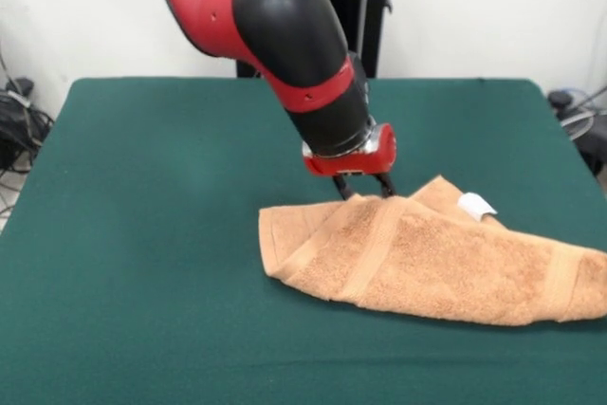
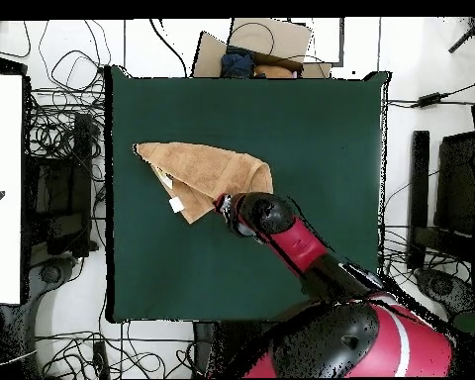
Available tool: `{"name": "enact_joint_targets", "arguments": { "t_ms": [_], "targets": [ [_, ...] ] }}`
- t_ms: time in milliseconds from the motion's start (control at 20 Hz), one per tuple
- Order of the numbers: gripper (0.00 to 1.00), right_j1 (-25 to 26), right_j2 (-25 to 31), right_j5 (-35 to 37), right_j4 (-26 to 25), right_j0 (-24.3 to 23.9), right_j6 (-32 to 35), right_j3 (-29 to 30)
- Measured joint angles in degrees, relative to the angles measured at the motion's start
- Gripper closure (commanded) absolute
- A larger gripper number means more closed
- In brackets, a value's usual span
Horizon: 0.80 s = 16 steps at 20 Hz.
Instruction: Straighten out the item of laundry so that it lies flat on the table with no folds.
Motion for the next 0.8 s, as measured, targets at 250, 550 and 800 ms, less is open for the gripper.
{"name": "enact_joint_targets", "arguments": {
  "t_ms": [250, 550, 800],
  "targets": [
    [0.00, -0.12, 1.63, -2.02, -0.79, -0.86, 0.00, 1.04],
    [0.00, -0.99, 3.02, -2.14, -1.04, -1.72, 0.00, 2.37],
    [0.00, -2.15, 3.02, -2.14, -1.04, -1.73, 0.00, 3.11]
  ]
}}
